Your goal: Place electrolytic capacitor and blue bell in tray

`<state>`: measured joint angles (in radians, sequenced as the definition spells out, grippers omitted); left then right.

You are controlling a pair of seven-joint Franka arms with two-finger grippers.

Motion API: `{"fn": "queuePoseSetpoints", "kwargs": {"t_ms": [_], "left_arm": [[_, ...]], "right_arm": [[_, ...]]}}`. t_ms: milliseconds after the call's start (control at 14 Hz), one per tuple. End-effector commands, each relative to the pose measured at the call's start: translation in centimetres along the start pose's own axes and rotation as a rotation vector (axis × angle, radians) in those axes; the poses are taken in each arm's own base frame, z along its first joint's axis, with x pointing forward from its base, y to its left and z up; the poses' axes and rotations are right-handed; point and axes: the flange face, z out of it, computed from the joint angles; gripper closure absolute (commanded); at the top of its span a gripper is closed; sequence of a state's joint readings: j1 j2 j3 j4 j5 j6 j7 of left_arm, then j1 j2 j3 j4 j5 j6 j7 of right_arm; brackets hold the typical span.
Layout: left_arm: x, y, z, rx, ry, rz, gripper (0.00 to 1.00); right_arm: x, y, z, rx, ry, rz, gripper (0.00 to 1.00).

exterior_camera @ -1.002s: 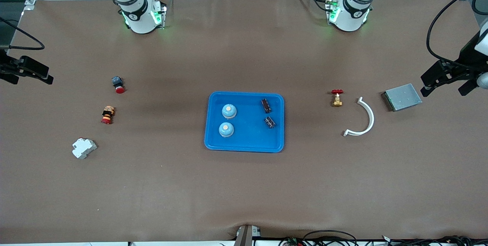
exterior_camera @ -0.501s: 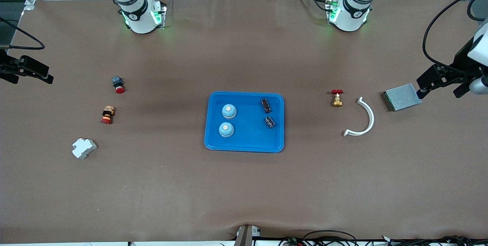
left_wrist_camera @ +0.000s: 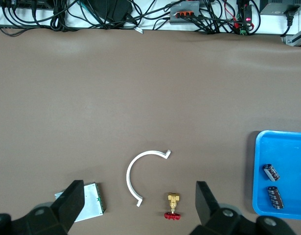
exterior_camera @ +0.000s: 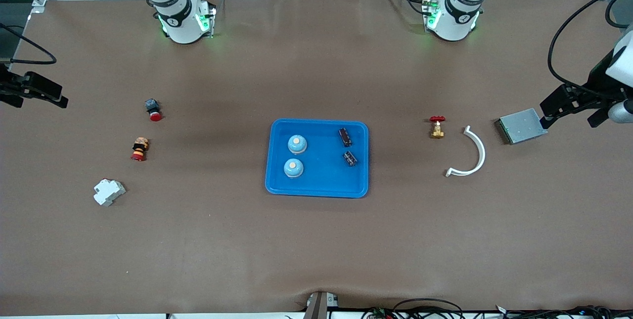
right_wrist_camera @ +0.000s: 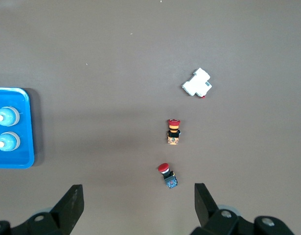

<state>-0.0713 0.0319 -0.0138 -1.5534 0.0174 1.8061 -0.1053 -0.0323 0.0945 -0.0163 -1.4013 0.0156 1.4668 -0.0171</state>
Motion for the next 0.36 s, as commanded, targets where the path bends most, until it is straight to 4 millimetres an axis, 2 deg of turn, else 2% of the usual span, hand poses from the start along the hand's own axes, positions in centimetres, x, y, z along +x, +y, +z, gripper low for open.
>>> {"fn": "queuePoseSetpoints", "kwargs": {"t_ms": [0, 286], "left_arm": [[-0.11, -0.10, -0.45, -0.006, 0.012, -0.004, 0.00], [-0.14, -0.10, -0.31, -0.005, 0.009, -0.002, 0.00]], "right_arm": [[-1.04, 0.38, -0.40, -0.005, -0.008, -0.003, 0.00], [-1.14, 0.29, -0.39, 0.003, -0.015, 0.004, 0.00]]}}
